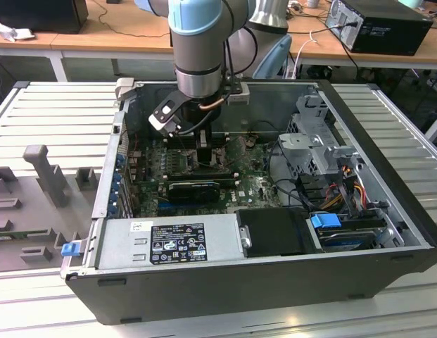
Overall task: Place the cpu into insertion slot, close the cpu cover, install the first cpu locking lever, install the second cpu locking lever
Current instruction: 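Place the cpu into insertion slot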
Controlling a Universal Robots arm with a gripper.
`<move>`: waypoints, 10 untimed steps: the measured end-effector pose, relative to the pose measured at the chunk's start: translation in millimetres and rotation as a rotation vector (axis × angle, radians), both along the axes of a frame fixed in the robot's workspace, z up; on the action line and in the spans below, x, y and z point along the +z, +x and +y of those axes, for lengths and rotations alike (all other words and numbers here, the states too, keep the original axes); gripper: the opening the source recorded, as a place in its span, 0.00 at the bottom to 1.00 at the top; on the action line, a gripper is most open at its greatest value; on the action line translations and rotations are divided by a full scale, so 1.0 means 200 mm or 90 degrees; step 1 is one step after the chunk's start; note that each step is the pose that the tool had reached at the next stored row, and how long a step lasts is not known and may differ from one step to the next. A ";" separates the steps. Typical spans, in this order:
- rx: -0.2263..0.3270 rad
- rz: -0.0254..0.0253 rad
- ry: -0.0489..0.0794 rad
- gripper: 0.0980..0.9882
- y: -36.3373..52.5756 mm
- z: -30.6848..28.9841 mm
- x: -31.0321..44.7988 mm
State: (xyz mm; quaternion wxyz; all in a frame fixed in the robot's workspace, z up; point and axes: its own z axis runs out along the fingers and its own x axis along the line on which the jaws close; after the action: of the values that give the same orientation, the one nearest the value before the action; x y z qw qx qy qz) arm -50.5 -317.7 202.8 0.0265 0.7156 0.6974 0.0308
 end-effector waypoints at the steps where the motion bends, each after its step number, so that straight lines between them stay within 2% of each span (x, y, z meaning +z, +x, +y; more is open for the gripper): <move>1: 0.000 0.0000 0.000 0.48 0.000 0.000 -0.003; 4: 0.000 0.0000 0.000 0.49 0.000 0.000 -0.005; 5: 0.000 0.0000 0.000 0.57 0.000 0.000 -0.006; 6: 0.000 0.0000 0.000 0.57 0.000 0.000 -0.006; 10: 0.000 0.0000 0.000 0.57 0.000 0.000 0.028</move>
State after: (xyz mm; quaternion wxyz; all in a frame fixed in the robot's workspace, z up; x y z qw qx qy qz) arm -50.5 -317.6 208.3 0.0265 0.7156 0.6973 0.0308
